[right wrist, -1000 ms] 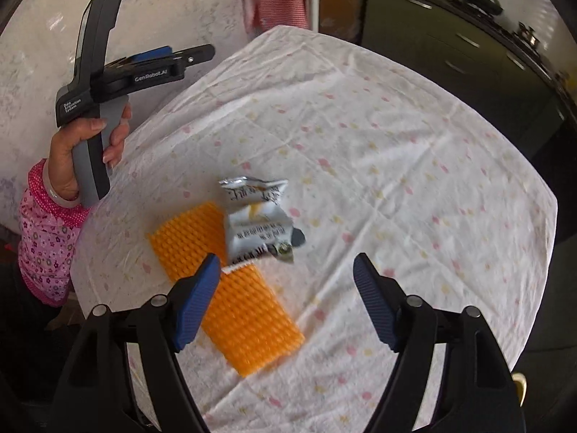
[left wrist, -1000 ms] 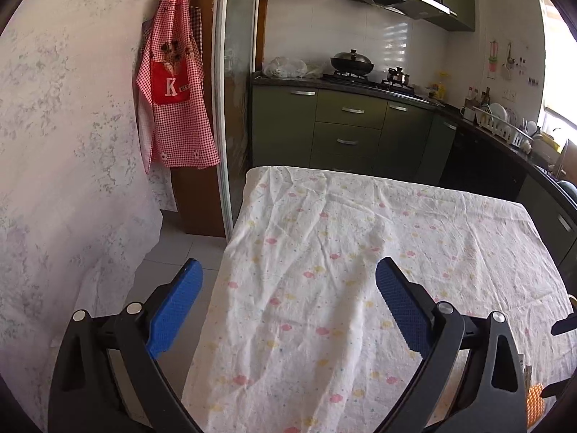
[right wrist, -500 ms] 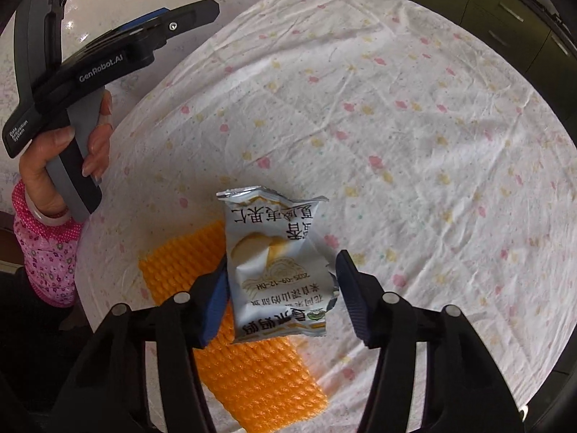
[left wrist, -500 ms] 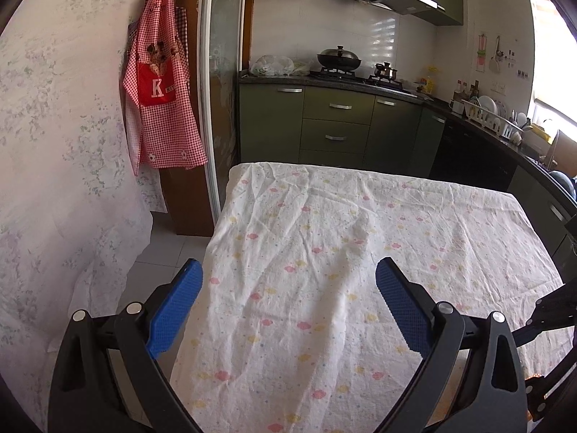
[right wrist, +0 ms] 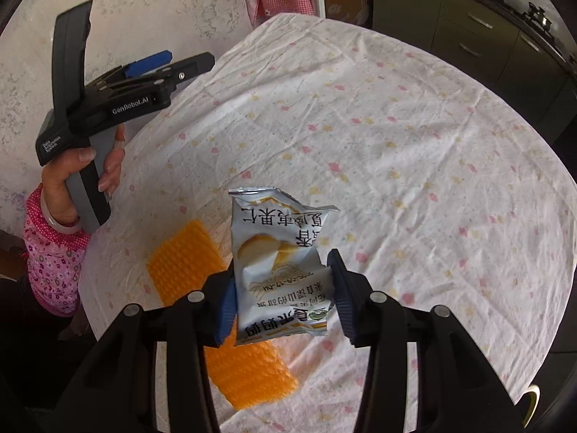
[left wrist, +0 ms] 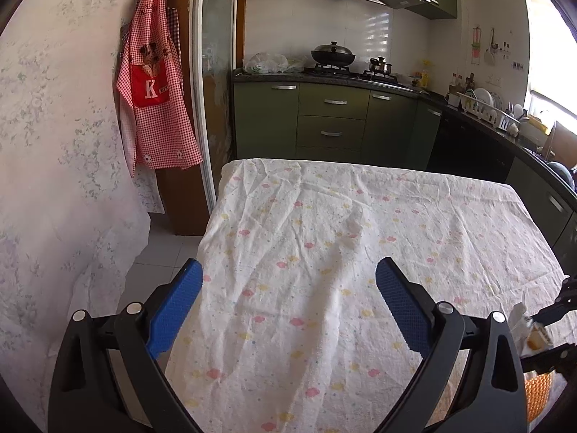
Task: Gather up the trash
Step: 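Carry the snack wrapper over the bin and release it with the right tool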
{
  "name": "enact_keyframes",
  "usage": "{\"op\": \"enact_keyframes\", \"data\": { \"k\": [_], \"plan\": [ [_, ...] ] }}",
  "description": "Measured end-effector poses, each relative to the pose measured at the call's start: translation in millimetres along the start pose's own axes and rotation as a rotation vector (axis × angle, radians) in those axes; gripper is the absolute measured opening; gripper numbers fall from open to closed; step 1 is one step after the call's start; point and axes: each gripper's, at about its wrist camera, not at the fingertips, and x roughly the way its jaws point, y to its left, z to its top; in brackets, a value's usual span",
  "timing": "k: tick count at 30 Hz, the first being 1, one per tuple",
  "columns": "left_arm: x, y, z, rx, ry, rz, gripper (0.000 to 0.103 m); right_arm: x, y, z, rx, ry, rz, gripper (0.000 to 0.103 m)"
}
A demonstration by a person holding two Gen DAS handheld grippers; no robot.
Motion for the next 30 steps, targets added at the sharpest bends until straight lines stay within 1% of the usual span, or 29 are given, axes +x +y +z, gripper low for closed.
{"op": "enact_keyframes", "data": {
  "k": [5,7,9,12,13,16,19,22,25,30],
  "plan": [
    [0.5,-3.7,-1.3,0.013,0.0,-0.002,0.095,-48.1,-14.9,-37.0,0.099,-0.1,-0.045,0.044],
    [0.7,-4.1,-1.7,0.012,0.001,-0.002,0.095,-73.0,-31.9,-57.6,0.16,-0.134,-0.093,0.044],
    [0.6,-4.7,-1.9,0.014,0.001,-0.009,0.095,-94.3,-54.1,-76.9,0.241,-0.162,-0.146,0.044],
    [1.3,-7.1,-2.7,0.019,0.003,-0.014,0.095,-128.5,-100.8,-122.4,0.394,-0.184,-0.241,0.044],
    [1.8,-8.1,-3.1,0.023,0.005,-0.014,0.095,-140.1,-119.3,-141.2,0.456,-0.184,-0.28,0.044],
    [3.1,-11.2,-4.2,0.031,0.009,-0.016,0.095,-158.3,-168.9,-192.6,0.619,-0.172,-0.36,0.044],
    [3.2,-13.6,-5.2,0.038,0.009,-0.024,0.095,-165.8,-214.4,-239.0,0.767,-0.146,-0.39,0.044],
    [2.8,-16.4,-5.3,0.051,0.005,-0.026,0.095,-158.8,-253.3,-273.2,0.879,-0.098,-0.41,0.044],
    [2.6,-19.3,-6.0,0.063,0.001,-0.029,0.095,-147.2,-279.1,-292.5,0.948,-0.067,-0.414,0.044],
    [3.8,-22.2,-6.7,0.074,0.006,-0.03,0.095,-131.7,-301.0,-305.8,1.0,-0.03,-0.415,0.044]
  ]
}}
